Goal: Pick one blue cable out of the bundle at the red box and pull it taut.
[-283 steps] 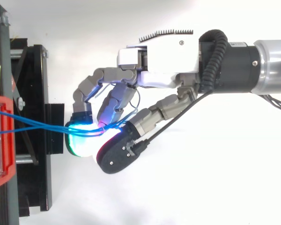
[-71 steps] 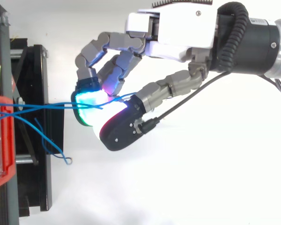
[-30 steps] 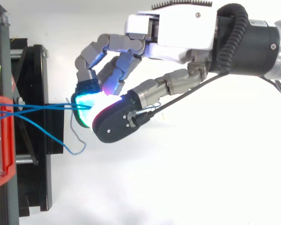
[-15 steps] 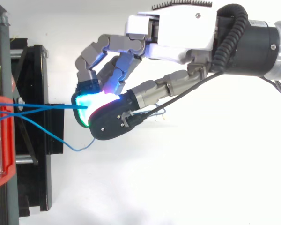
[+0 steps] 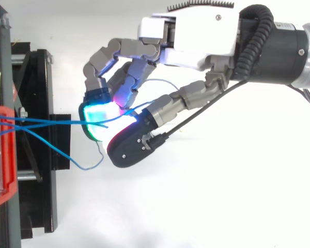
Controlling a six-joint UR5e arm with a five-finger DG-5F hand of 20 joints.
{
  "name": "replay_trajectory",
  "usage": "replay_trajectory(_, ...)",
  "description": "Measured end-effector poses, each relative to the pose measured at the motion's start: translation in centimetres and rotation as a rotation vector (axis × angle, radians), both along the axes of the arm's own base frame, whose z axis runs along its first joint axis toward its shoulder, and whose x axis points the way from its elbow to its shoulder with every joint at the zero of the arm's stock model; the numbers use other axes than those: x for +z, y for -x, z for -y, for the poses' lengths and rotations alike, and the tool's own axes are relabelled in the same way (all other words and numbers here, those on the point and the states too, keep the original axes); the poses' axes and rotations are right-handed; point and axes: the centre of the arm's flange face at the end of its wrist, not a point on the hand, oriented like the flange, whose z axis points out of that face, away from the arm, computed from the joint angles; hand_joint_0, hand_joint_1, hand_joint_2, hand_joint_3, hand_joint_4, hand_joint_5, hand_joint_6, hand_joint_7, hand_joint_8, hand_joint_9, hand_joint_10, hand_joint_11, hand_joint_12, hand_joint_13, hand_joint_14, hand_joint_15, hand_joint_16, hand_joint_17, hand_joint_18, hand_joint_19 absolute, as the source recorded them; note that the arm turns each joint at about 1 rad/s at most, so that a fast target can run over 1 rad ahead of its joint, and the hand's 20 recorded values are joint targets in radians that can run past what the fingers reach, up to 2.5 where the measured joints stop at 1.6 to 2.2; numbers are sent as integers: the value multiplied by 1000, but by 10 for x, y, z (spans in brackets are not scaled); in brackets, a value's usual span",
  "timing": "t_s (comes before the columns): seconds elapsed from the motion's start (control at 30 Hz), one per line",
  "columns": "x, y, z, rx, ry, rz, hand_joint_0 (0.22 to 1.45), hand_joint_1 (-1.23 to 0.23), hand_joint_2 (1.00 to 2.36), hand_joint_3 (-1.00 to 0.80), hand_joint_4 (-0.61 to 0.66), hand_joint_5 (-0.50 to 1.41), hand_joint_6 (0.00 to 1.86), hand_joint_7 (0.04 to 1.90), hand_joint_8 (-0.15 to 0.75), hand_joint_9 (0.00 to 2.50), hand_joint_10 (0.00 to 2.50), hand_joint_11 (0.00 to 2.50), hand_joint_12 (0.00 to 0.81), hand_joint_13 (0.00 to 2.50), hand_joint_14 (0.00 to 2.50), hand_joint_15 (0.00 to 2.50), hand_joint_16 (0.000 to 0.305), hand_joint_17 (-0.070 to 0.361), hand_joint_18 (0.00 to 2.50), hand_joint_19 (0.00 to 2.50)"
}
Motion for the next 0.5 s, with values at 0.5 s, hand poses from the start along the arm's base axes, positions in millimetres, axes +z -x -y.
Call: replay_trajectory(0.5,0,0,0,0,0,0,458,-698,1000,-500,162,-168,915,1025,376,1054,2,1427,416,716,18,578,61,138,612,452)
